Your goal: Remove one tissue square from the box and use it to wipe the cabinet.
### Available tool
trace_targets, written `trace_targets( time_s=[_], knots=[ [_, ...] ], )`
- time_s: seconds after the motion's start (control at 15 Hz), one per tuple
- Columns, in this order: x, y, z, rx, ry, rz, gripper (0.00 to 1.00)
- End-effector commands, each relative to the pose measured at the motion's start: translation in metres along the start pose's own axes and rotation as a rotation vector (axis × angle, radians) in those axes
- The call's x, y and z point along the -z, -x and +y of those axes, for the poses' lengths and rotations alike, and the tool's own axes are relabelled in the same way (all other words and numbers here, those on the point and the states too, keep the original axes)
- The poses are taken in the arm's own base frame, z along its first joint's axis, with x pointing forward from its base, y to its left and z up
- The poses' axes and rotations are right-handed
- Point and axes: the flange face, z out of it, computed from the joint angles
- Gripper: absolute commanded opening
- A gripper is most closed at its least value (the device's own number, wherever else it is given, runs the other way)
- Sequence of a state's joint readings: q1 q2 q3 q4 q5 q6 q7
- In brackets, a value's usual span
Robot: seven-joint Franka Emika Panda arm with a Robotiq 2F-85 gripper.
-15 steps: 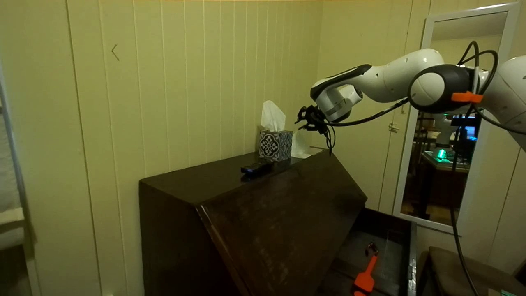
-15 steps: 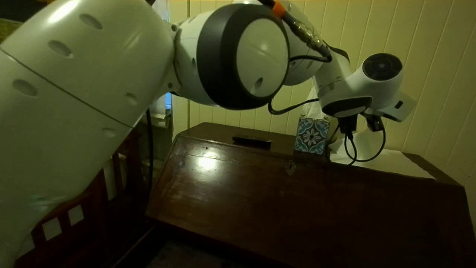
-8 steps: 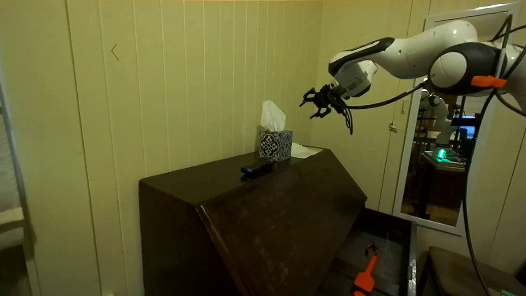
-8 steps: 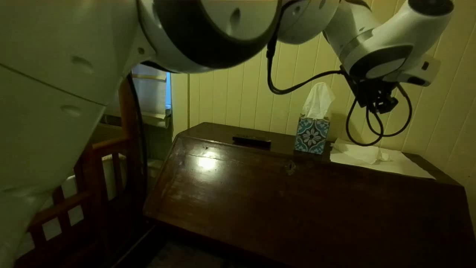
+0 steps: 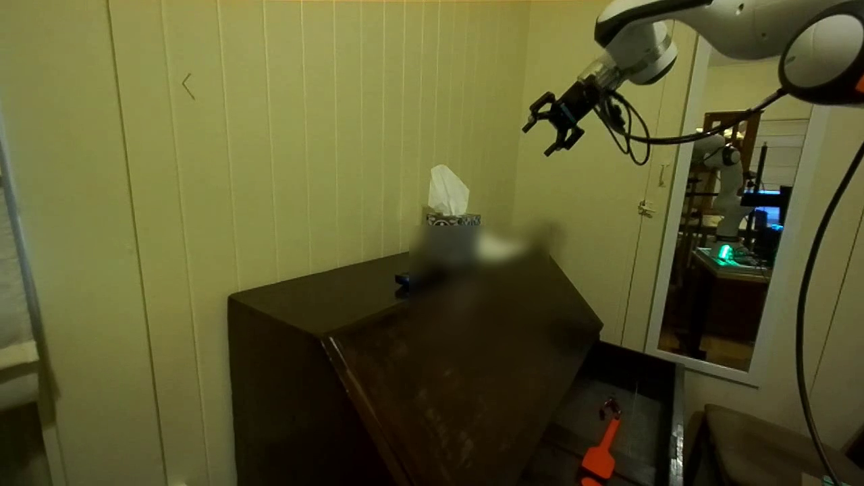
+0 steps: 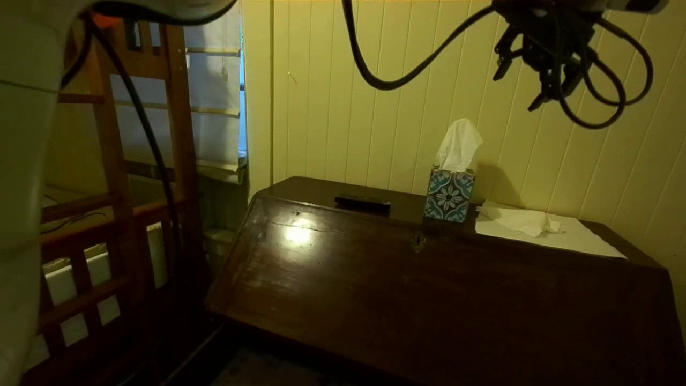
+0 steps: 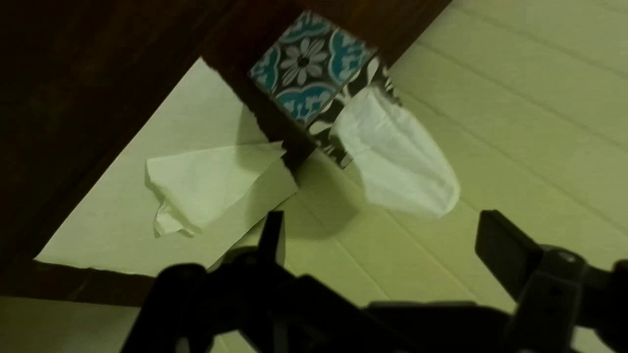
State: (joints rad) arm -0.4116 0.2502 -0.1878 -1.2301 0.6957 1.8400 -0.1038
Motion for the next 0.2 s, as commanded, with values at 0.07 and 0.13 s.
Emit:
trace_targets(
  time_s=[0.07,0.13],
  knots=[
    [0.031,0.019,-0.027,0.058,-0.032,-0.096,1.00],
    [0.042,0.026,-0.037,0.081,-0.041,-0.125,1.00]
  ],
)
